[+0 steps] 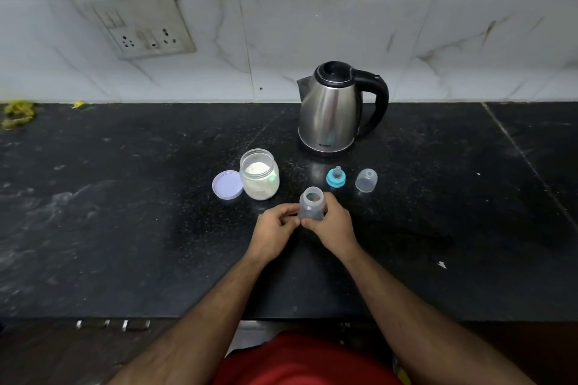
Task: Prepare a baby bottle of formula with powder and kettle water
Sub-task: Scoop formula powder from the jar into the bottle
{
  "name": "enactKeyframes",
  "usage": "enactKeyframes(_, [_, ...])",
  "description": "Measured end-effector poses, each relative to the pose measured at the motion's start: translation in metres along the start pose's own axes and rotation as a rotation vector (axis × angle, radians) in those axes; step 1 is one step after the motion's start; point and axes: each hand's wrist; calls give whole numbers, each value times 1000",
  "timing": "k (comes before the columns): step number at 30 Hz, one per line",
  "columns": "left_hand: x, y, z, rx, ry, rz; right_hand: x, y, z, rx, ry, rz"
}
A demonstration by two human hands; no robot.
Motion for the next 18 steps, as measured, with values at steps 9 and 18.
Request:
enactKeyframes(9, [-13,0,-8,-36,32,-19,8,-5,-5,37,18,43])
enactKeyframes(18, [-64,-5,-18,-83,581,50,-24,-36,14,-50,19,151])
Point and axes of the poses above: each hand's wrist, its own z-axis away from the middle knuckle, its own x-axis out of the palm, y = z × x, and after that the axes turned 7 degrees about -x, right-handed
